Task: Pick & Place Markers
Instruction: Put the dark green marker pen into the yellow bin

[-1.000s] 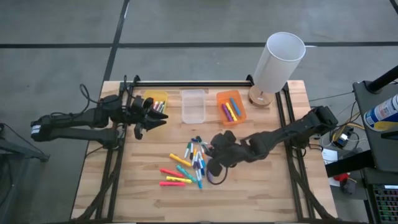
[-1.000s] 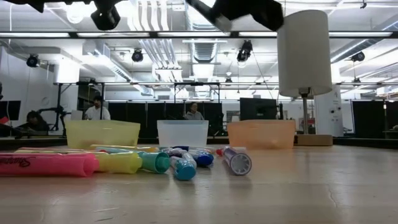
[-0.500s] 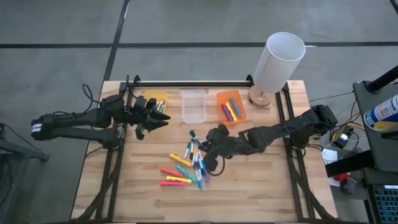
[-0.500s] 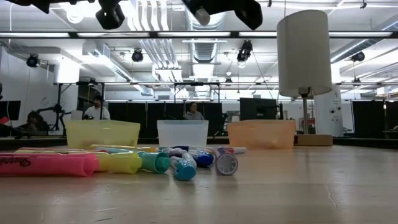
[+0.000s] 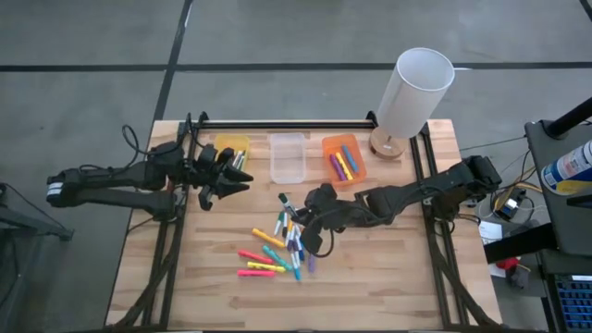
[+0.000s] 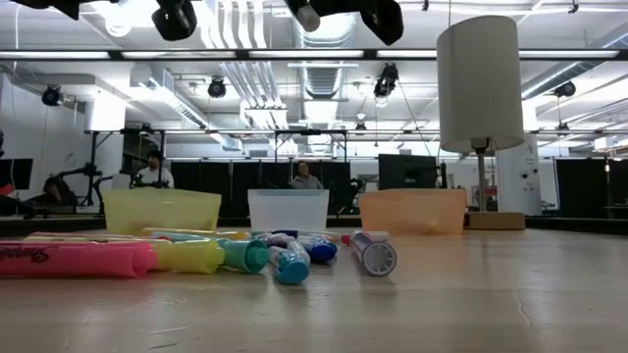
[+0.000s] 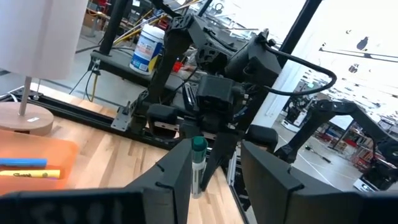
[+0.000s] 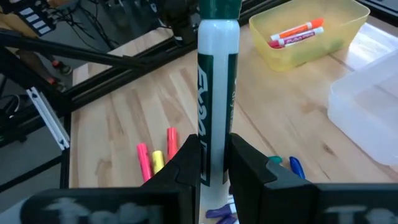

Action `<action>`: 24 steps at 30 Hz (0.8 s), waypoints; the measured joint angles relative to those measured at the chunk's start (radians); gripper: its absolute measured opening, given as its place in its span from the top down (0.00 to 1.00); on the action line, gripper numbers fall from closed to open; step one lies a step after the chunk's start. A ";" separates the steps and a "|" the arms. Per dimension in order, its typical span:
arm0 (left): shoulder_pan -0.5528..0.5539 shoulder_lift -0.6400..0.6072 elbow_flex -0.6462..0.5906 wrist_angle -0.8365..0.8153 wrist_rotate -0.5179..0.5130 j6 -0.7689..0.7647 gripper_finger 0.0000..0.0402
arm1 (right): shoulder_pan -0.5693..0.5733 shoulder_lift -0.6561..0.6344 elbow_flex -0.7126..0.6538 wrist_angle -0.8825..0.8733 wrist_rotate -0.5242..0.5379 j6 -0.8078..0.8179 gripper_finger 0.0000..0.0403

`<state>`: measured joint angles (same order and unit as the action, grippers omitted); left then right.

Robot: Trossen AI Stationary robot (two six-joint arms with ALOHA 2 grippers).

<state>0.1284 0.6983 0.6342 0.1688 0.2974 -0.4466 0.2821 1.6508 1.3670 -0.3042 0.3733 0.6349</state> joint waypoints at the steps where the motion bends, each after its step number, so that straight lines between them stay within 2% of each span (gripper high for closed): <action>1: 0.000 0.000 0.000 0.000 0.000 0.000 0.68 | 0.000 0.000 0.000 0.001 0.000 -0.002 0.88; 6: -0.001 0.000 -0.001 0.018 0.004 0.003 0.68 | -0.002 0.000 0.000 0.025 0.000 -0.019 0.88; 24: -0.002 0.014 -0.001 0.049 0.001 0.016 0.68 | -0.066 -0.005 0.000 0.320 -0.010 -0.230 0.88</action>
<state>0.1261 0.7123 0.6334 0.2180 0.2989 -0.4308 0.2157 1.6463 1.3670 0.0157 0.3629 0.4048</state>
